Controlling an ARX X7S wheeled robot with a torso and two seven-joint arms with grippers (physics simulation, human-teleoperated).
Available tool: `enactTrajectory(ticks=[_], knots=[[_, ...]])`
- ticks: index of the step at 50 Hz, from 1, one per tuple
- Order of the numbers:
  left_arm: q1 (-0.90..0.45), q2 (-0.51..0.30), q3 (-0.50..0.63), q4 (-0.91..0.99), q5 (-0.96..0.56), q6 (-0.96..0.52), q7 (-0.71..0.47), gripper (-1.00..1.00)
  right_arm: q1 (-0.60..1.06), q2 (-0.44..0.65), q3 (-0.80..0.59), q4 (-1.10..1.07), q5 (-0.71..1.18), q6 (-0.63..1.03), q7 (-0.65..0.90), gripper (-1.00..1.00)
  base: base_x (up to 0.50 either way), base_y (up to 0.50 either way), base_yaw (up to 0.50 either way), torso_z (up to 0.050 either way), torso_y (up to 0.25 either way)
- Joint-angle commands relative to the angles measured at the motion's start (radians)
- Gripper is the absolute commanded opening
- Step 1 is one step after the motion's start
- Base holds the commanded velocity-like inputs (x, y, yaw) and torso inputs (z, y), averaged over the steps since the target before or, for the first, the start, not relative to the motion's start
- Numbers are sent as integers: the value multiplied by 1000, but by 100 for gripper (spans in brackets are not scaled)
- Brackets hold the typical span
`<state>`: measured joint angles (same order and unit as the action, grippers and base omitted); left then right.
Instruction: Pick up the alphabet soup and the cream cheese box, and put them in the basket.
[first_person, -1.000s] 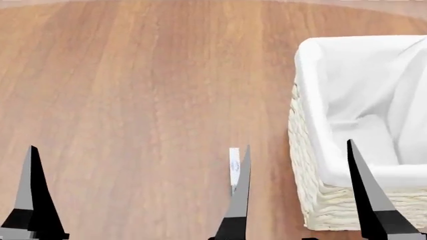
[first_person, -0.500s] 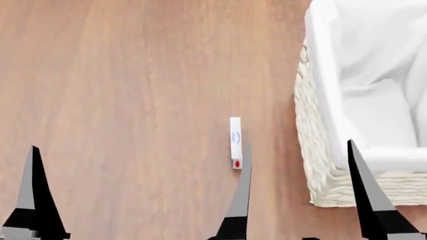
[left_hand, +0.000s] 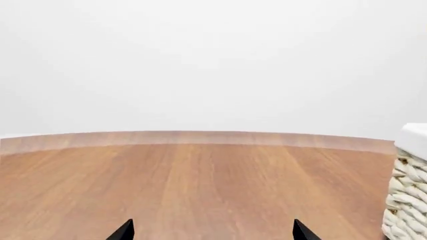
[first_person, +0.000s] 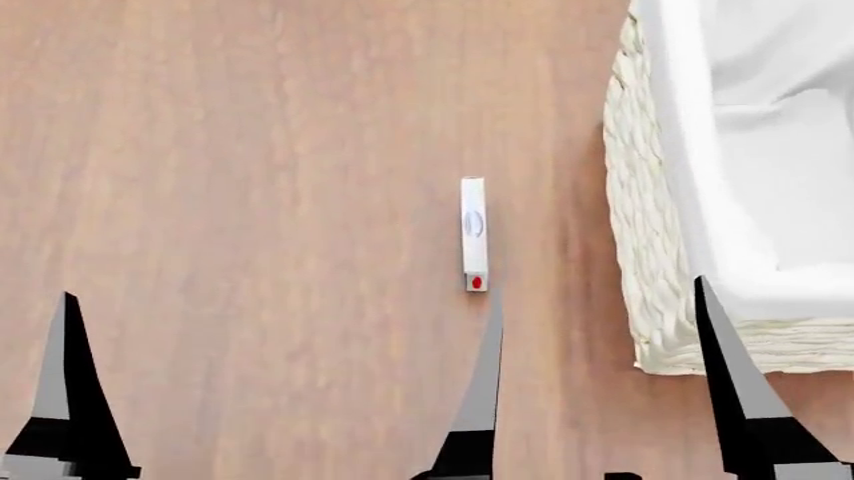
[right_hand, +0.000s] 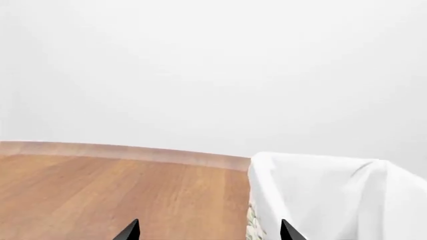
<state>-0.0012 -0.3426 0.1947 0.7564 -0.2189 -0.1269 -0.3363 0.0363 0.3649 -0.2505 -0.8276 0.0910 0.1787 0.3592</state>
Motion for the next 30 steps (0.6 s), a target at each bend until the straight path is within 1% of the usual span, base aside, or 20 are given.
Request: enactTrajectory(ticks=[1, 13, 30], knots=[[3, -2, -3, -2, -13, 19, -2, 100, 4, 4, -5, -1, 3, 7, 3, 100, 0, 0, 0, 0, 0], [7, -7, 4, -1, -18, 27, -3, 100, 2, 5, -2, -6, 15, 19, 11, 100, 0, 0, -6, 0, 0], [8, -11, 10, -9, -19, 34, -6, 100, 0, 12, -8, 2, 18, 11, 14, 100, 0, 0, -201, 0, 0]])
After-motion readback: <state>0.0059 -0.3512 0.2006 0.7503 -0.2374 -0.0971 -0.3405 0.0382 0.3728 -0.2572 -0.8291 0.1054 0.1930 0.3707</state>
